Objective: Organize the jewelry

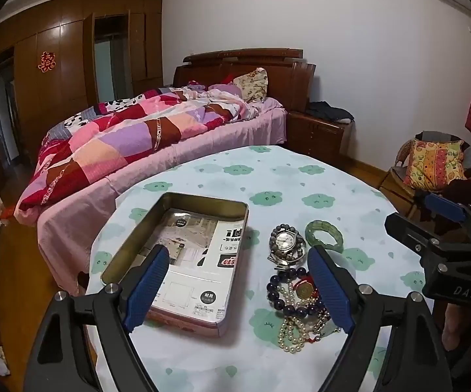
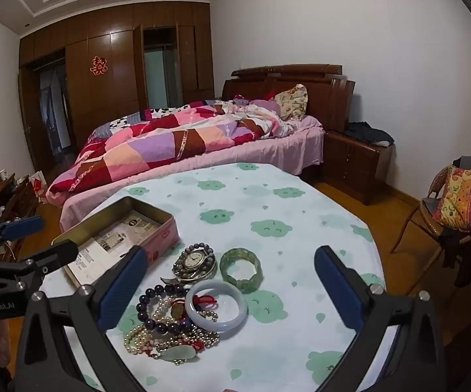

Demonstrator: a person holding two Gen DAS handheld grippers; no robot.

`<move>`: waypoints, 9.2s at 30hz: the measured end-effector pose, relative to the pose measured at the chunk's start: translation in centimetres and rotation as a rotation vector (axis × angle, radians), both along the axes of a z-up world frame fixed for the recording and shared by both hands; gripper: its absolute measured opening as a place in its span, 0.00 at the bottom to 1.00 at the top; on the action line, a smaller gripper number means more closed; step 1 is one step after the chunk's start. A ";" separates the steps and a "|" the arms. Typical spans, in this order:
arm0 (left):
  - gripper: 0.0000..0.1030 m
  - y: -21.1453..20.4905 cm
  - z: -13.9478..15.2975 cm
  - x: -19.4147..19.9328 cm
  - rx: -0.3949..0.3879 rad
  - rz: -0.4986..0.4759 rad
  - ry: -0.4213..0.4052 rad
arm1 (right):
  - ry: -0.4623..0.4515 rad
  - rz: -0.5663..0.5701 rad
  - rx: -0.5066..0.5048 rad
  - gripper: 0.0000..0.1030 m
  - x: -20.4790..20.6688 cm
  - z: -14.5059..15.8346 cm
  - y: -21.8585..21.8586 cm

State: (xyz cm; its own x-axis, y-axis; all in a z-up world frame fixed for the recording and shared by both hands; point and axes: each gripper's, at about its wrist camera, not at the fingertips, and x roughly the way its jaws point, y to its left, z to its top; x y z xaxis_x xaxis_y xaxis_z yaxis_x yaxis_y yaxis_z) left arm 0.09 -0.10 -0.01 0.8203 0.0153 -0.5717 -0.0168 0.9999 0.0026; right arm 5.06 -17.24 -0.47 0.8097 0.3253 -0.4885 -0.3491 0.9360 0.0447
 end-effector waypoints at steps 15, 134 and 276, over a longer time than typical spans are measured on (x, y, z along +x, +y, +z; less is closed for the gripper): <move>0.84 0.7 -0.1 0.0 -0.020 -0.002 -0.005 | -0.003 0.000 0.002 1.00 0.0 -0.3 0.3; 0.33 -3.4 -10.2 4.8 -0.042 -0.191 0.271 | 0.346 0.094 -0.124 0.34 6.0 -9.7 -0.6; 0.62 10.5 -4.4 12.4 0.074 0.060 0.070 | 0.234 0.318 -0.084 0.32 12.5 -4.7 10.7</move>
